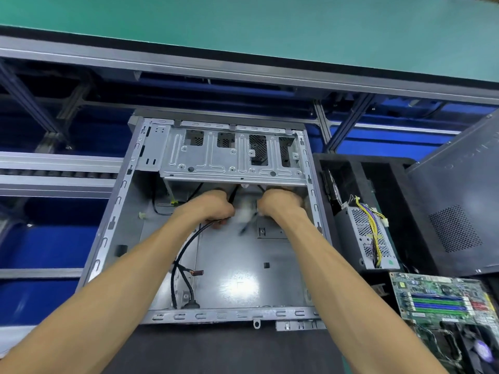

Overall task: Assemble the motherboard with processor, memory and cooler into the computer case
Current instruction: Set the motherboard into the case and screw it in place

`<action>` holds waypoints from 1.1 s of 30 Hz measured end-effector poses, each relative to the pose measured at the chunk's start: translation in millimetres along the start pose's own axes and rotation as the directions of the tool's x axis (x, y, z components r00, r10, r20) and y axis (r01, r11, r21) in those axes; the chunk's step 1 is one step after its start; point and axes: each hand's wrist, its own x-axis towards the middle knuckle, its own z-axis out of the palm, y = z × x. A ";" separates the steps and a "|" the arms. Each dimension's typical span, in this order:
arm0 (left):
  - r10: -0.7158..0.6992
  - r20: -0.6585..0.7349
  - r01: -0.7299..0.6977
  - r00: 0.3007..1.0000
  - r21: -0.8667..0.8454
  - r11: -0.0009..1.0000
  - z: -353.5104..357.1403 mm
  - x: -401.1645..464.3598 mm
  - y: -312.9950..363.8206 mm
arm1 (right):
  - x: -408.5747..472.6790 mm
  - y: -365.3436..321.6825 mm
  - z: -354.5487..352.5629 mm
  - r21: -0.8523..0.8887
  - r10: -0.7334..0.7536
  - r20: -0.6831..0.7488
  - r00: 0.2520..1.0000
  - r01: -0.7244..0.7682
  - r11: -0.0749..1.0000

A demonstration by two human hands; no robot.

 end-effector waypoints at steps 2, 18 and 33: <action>-0.043 -0.050 0.046 0.998 0.061 0.997 0.8 0.8 -3.5 | 0.1 1.5 5.3 0.041 -0.042 -0.065 0.997 0.045 0.998; -0.014 -0.161 0.035 0.987 0.129 0.991 -8.8 -5.3 -12.2 | -0.7 -12.6 14.5 0.123 -0.208 -0.172 0.963 0.230 0.965; 0.146 -0.036 -0.147 0.989 -0.435 0.888 -14.3 -44.6 8.6 | 9.3 -14.4 10.4 0.429 -0.190 0.009 0.982 0.167 0.888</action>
